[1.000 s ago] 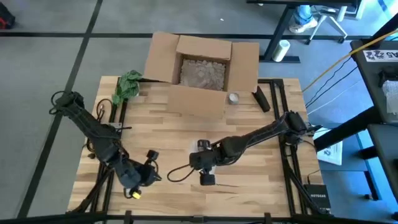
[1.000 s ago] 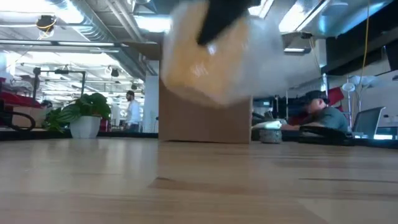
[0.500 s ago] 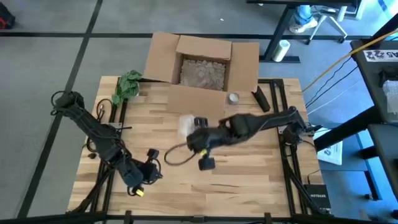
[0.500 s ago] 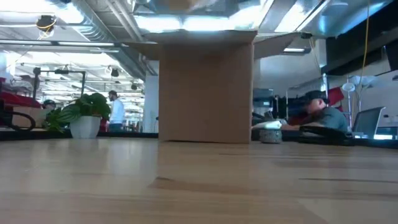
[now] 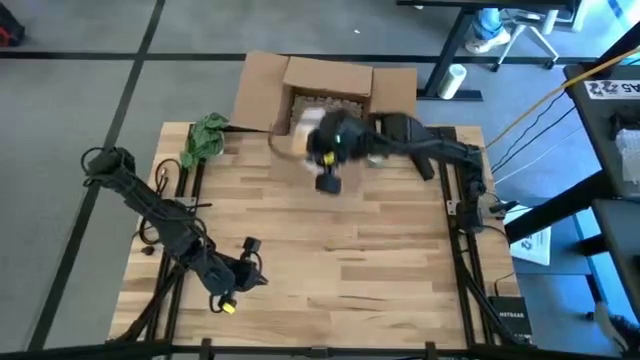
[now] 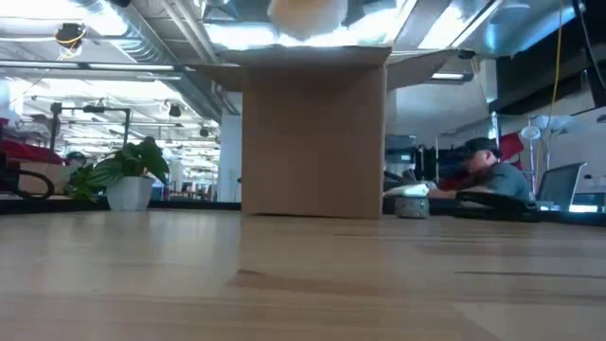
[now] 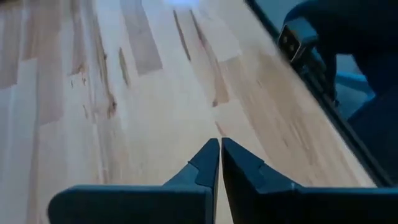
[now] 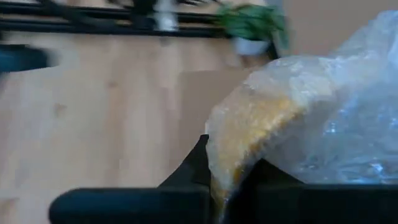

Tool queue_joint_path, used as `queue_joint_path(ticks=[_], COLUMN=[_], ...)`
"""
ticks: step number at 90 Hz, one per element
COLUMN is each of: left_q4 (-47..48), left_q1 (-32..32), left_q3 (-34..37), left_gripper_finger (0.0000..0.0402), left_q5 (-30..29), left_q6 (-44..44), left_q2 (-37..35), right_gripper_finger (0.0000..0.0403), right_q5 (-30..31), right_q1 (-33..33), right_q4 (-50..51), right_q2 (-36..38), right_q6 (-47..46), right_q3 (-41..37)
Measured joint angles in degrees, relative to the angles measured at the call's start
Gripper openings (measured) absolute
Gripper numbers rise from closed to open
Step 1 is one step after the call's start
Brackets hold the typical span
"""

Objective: Wrap mug
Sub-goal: Put the wrapped yellow mug into the cardboard box

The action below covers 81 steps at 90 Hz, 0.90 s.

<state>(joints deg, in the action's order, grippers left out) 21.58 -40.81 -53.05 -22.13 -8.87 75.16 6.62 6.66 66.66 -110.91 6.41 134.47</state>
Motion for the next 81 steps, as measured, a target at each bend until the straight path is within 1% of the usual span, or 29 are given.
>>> queue_joint_path(ticks=[7, 15, 28, 40, 55, 76, 81], left_q4=[-0.7, -1.5, -0.7, -1.3, -1.5, -1.7, -1.7], left_q1=[0.4, 1.4, 3.6, 4.6, 4.6, 4.6, 4.6], left_q3=[1.0, 2.2, 3.1, 3.1, 3.0, 3.0, 3.0], left_gripper_finger=[0.0, 0.0, 0.0, 0.0, 0.0, 0.0, 0.0], left_q5=[0.0, 0.1, 0.0, 0.0, 0.1, 0.3, 0.3], left_q6=[0.5, 0.4, -0.7, 0.0, 0.1, 0.0, -0.1], left_q2=[0.0, 0.0, 0.0, 0.0, 0.0, 0.0, 0.0], right_gripper_finger=[0.0001, 0.0001, 0.0001, 0.0001, 0.0001, 0.0001, 0.0001], right_q5=[-1.0, -4.1, -9.5, -11.6, -18.0, -22.7, -24.7], right_q1=[3.7, 8.0, 14.8, 18.8, 21.3, 21.6, 21.9], right_q4=[-3.3, -4.9, -4.4, -3.0, -1.7, -2.8, -2.9], right_q2=[0.0, -0.3, -1.7, -3.4, -7.5, -13.3, -14.3], right_q6=[1.5, 2.3, 1.6, 1.2, 0.1, 0.7, 0.8], right_q3=[0.0, 0.0, -0.5, -3.0, -5.8, -6.4, -6.4])
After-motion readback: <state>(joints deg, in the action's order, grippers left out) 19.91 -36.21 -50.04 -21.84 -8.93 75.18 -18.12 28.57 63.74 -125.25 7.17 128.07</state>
